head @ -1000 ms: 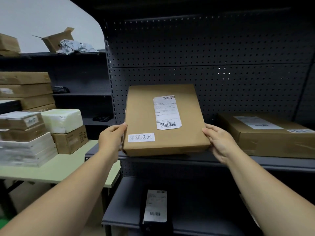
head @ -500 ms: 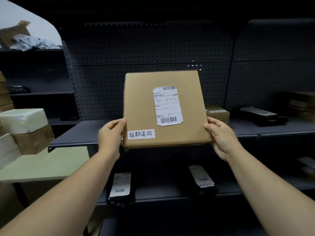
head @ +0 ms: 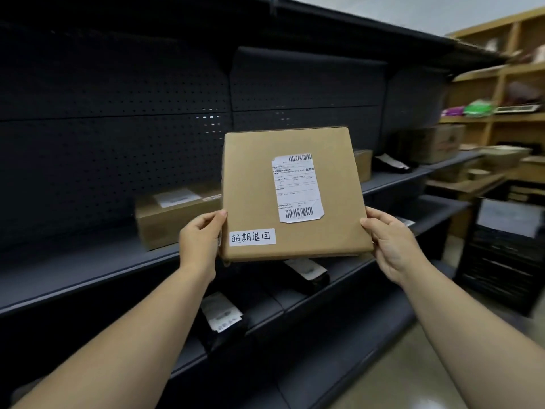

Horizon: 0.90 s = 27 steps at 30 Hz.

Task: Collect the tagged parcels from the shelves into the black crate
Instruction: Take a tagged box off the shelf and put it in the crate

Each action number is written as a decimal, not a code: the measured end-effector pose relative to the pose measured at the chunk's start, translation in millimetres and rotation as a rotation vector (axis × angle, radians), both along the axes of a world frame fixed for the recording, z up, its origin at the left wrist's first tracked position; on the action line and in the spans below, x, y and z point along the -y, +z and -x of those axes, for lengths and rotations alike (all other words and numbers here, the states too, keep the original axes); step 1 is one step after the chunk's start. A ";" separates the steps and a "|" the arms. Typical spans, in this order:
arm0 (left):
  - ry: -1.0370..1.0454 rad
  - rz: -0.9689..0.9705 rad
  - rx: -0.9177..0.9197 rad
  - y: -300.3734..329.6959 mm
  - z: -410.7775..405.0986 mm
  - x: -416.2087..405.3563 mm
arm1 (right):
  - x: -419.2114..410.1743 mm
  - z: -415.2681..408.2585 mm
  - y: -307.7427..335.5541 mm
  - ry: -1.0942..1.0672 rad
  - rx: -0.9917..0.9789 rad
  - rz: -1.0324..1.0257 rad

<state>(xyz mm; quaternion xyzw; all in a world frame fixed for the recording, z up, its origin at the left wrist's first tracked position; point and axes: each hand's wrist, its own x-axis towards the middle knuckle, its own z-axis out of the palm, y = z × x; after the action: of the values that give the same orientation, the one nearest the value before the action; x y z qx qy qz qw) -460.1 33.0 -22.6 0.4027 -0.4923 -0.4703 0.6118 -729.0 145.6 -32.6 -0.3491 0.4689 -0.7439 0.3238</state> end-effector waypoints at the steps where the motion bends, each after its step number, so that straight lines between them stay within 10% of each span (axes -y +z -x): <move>1: -0.041 -0.002 0.004 -1.2 21.8 3.8 | -6.6 17.4 -1.5 -0.040 -0.005 -0.005; 27: -0.756 -0.010 0.061 -24.1 536.1 122.8 | -35.4 378.8 -29.6 -0.800 0.080 -0.079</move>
<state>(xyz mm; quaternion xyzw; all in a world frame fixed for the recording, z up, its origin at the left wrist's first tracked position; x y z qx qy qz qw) -996.2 -89.8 -46.7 0.2095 -0.6217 -0.6532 0.3780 -1107.8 181.0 -62.2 -0.0972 0.5830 -0.8057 0.0400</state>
